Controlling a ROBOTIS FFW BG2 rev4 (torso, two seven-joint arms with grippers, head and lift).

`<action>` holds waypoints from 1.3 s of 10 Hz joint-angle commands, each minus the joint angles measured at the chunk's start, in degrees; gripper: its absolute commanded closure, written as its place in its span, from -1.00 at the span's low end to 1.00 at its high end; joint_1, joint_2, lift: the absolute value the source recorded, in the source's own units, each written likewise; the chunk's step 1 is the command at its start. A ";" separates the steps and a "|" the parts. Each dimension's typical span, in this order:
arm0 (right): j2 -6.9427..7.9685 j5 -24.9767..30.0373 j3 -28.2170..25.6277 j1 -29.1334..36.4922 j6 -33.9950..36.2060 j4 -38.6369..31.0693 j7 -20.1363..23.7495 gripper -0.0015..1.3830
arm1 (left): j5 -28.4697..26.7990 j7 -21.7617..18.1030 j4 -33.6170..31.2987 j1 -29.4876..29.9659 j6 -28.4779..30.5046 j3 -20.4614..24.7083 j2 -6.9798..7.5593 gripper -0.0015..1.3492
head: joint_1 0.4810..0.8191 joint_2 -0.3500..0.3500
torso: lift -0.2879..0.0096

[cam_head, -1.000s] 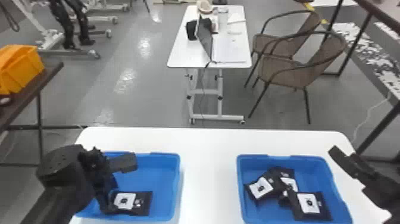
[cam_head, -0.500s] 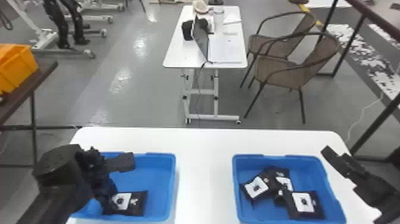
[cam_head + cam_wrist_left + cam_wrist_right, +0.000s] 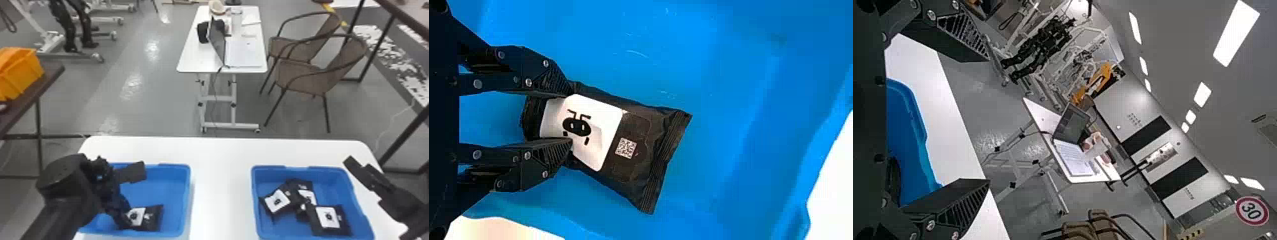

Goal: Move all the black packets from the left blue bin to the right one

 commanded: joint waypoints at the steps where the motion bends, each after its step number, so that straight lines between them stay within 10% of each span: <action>1: 0.14 -0.23 0.23 -0.02 -0.03 0.27 0.00 -0.77 | 0.37 -0.27 -0.68 0.36 0.32 0.59 -0.46 0.22 | 0.27 0.11 | 0.94; 2: 0.14 -0.32 0.41 -0.28 -0.03 0.54 0.09 -0.77 | 0.54 0.08 -1.12 0.89 0.49 0.76 -0.72 0.77 | 0.27 0.10 | 0.94; 9: 0.14 -0.50 1.11 -0.72 -0.38 0.71 1.14 -0.77 | 1.33 -3.78 -35.13 11.26 5.68 10.43 -4.94 0.79 | 0.27 0.10 | 0.94; 13: 0.14 -1.82 7.00 -3.62 -4.34 2.73 0.97 -0.78 | 19.79 9.49 -37.24 10.55 4.71 7.09 -9.33 0.79 | 0.27 -0.10 | 0.94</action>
